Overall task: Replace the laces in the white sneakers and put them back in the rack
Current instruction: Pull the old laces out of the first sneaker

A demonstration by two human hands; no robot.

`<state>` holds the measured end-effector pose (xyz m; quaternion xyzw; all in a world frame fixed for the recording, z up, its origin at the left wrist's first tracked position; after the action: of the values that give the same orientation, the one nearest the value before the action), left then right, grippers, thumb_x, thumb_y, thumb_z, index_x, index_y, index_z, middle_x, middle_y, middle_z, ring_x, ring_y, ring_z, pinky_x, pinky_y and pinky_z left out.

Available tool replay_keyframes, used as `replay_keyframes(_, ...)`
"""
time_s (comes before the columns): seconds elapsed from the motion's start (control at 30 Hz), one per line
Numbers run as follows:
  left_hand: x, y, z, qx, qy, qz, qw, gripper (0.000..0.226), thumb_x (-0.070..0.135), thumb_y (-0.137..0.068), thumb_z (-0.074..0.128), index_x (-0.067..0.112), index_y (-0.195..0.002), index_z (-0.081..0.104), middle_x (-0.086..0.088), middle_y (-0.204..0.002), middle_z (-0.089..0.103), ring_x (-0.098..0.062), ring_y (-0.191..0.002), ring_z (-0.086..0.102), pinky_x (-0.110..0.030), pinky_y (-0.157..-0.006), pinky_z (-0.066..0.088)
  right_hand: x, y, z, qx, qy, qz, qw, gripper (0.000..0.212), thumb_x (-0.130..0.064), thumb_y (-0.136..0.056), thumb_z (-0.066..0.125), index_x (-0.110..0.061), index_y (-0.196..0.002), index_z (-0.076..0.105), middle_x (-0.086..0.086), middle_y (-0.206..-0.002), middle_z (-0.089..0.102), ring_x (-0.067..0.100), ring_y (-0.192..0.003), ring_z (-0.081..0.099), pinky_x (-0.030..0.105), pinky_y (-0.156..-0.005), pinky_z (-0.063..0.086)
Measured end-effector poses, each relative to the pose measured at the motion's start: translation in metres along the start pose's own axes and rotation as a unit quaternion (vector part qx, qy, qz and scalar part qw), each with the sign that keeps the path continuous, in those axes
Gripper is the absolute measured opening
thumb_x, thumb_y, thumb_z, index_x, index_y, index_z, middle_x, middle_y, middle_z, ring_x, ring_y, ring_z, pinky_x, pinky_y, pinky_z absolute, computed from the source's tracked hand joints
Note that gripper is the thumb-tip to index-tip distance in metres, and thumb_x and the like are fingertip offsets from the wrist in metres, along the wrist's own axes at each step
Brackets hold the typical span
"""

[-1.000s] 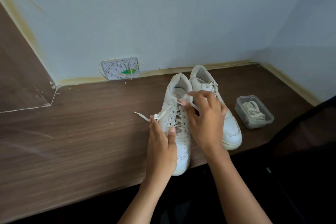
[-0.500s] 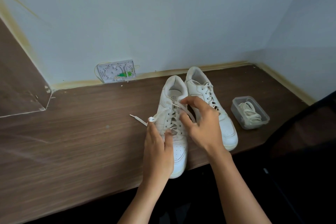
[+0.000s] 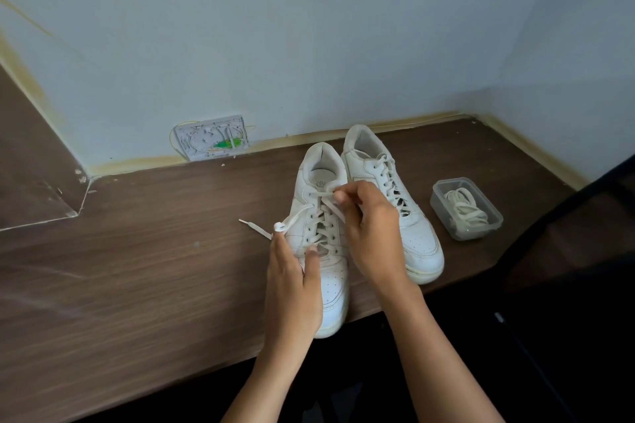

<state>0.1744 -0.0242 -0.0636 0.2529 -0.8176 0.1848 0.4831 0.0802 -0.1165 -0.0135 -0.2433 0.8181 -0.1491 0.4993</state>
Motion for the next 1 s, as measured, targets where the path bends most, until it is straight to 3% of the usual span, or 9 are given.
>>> replay_keyframes(0.07,0.0,0.0,0.0,0.0,0.001,-0.002,1.0,0.064,0.032,-0.102,0.042,0.013,-0.155,0.014,-0.002,-0.161,0.02,-0.013,-0.147,0.02,-0.02,-0.112,0.016,0.001,0.001,0.002,-0.014,0.018,-0.007,1.0,0.022,-0.032,-0.089,0.071,-0.012,-0.097,0.065,-0.008,-0.096,0.063,0.003,-0.083,0.057,0.011,-0.073,0.045)
replay_keyframes(0.17,-0.001,0.0,0.001,-0.001,-0.003,-0.002,1.0,0.064,0.033,-0.102,0.041,0.012,-0.155,0.012,-0.002,-0.162,0.019,-0.013,-0.147,0.019,-0.016,-0.111,0.015,0.0,0.002,0.005,0.011,0.045,-0.033,0.998,0.011,-0.013,-0.085,0.075,-0.008,-0.091,0.068,-0.002,-0.095,0.065,0.004,-0.08,0.057,0.006,-0.069,0.043)
replay_keyframes(0.23,-0.002,0.0,0.001,-0.003,-0.004,-0.003,1.0,0.065,0.032,-0.102,0.041,0.012,-0.155,0.011,-0.002,-0.162,0.016,-0.012,-0.148,0.016,-0.011,-0.107,0.01,0.0,0.001,0.002,0.027,0.012,-0.02,0.999,0.006,-0.004,-0.086,0.071,-0.009,-0.087,0.068,-0.002,-0.09,0.068,0.002,-0.077,0.06,0.005,-0.068,0.044)
replay_keyframes(0.37,-0.002,-0.001,0.001,-0.013,-0.003,-0.007,1.0,0.066,0.032,-0.102,0.04,0.01,-0.155,0.008,-0.003,-0.163,0.012,-0.012,-0.149,0.012,-0.011,-0.109,0.007,0.002,0.0,-0.005,0.07,-0.053,0.045,0.995,0.023,-0.002,-0.096,0.057,-0.023,-0.088,0.056,-0.006,-0.085,0.07,0.006,-0.08,0.067,0.024,-0.071,0.055)
replay_keyframes(0.43,-0.002,-0.002,0.001,-0.014,-0.003,-0.007,1.0,0.067,0.032,-0.102,0.04,0.009,-0.156,0.008,-0.004,-0.163,0.012,-0.013,-0.149,0.012,-0.015,-0.113,0.008,-0.001,0.001,-0.008,0.091,-0.073,0.06,0.991,0.034,0.003,-0.098,0.049,-0.03,-0.089,0.048,-0.005,-0.091,0.07,0.003,-0.086,0.07,0.024,-0.074,0.057)
replay_keyframes(0.57,-0.002,-0.002,0.001,-0.017,-0.009,-0.006,1.0,0.066,0.034,-0.103,0.038,0.008,-0.156,0.008,-0.005,-0.163,0.012,-0.014,-0.149,0.013,-0.022,-0.117,0.011,-0.008,0.003,-0.014,0.124,-0.102,0.041,0.986,0.034,0.014,-0.095,0.038,-0.02,-0.095,0.042,-0.001,-0.101,0.067,0.006,-0.088,0.071,0.023,-0.077,0.057)
replay_keyframes(0.73,-0.002,-0.003,0.0,-0.017,-0.011,-0.002,1.0,0.065,0.031,-0.102,0.04,0.007,-0.155,0.011,-0.007,-0.162,0.017,-0.017,-0.148,0.018,-0.029,-0.119,0.017,-0.014,0.009,-0.008,0.178,-0.09,0.019,0.98,0.029,0.013,-0.096,0.034,-0.016,-0.097,0.04,-0.001,-0.101,0.067,0.01,-0.083,0.071,0.03,-0.074,0.057)
replay_keyframes(0.87,-0.001,-0.004,0.0,-0.022,-0.016,-0.002,1.0,0.066,0.03,-0.103,0.039,0.008,-0.155,0.005,-0.006,-0.163,0.011,-0.017,-0.149,0.014,-0.027,-0.119,0.013,-0.014,0.011,-0.005,0.199,-0.136,0.027,0.97,0.009,-0.009,-0.105,0.036,-0.014,-0.099,0.039,-0.003,-0.1,0.065,0.011,-0.08,0.073,0.032,-0.074,0.06)
replay_keyframes(1.0,-0.001,-0.004,0.0,-0.024,-0.017,-0.003,1.0,0.066,0.029,-0.103,0.04,0.007,-0.155,0.005,-0.008,-0.163,0.012,-0.019,-0.149,0.014,-0.031,-0.121,0.014,-0.019,0.013,-0.002,0.213,-0.188,0.021,0.959,0.009,-0.013,-0.106,0.035,-0.015,-0.098,0.038,0.005,-0.099,0.064,0.015,-0.084,0.074,0.031,-0.075,0.06)
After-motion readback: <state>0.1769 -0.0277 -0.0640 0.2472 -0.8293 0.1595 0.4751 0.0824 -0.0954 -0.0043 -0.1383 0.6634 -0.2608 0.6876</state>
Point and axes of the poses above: each hand's wrist, its own y-axis away from the middle knuckle, its own z-axis out of the palm, x = y × z, the point moved 3 cm from there along -y, towards the middle knuckle
